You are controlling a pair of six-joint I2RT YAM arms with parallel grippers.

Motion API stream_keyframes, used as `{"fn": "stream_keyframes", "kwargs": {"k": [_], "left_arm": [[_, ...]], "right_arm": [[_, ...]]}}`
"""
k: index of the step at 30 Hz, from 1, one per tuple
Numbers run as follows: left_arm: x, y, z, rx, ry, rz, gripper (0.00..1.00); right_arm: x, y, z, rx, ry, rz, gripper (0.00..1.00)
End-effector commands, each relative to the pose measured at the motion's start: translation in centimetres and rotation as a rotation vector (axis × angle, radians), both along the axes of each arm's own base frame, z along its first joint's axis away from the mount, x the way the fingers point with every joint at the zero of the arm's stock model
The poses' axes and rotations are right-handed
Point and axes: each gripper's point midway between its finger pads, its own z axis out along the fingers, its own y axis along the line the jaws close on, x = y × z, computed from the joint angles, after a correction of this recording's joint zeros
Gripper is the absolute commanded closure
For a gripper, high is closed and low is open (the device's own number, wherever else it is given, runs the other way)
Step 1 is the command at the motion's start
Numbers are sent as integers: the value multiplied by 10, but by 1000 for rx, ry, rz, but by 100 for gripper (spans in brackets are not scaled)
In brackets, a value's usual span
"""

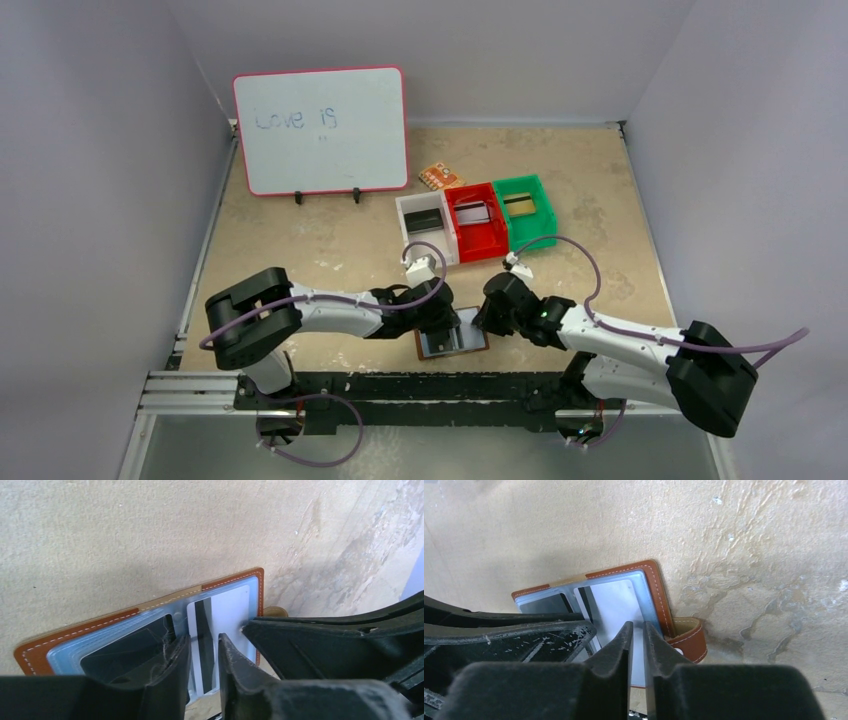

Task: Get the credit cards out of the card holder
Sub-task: Remove the credit card from the card holder.

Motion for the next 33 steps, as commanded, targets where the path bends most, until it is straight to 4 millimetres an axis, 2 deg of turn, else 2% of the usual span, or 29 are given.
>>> {"fn": "stream_keyframes", "kwargs": {"k": [1, 5, 8, 18, 26, 33], "left_arm": [[-13, -4, -16, -7, 40, -11, 77], [-13, -6, -15, -15, 38, -13, 93], [-13, -6, -14, -21, 35, -14, 100], [-15, -22, 2, -124, 12, -58, 100], [-19, -39, 17, -256, 15, -87, 87], [-21, -47, 27, -380, 26, -80, 86]], "right_arm": [[-18, -17, -25, -78, 85, -7, 88], [-17, -16, -26, -84, 91, -3, 89], [-18, -16, -27, -88, 95, 1, 89], [-17, -13, -26, -83, 92, 13, 89], [-18, -12, -27, -83, 97, 27, 89], [-19, -11, -27, -75, 95, 34, 89]]}}
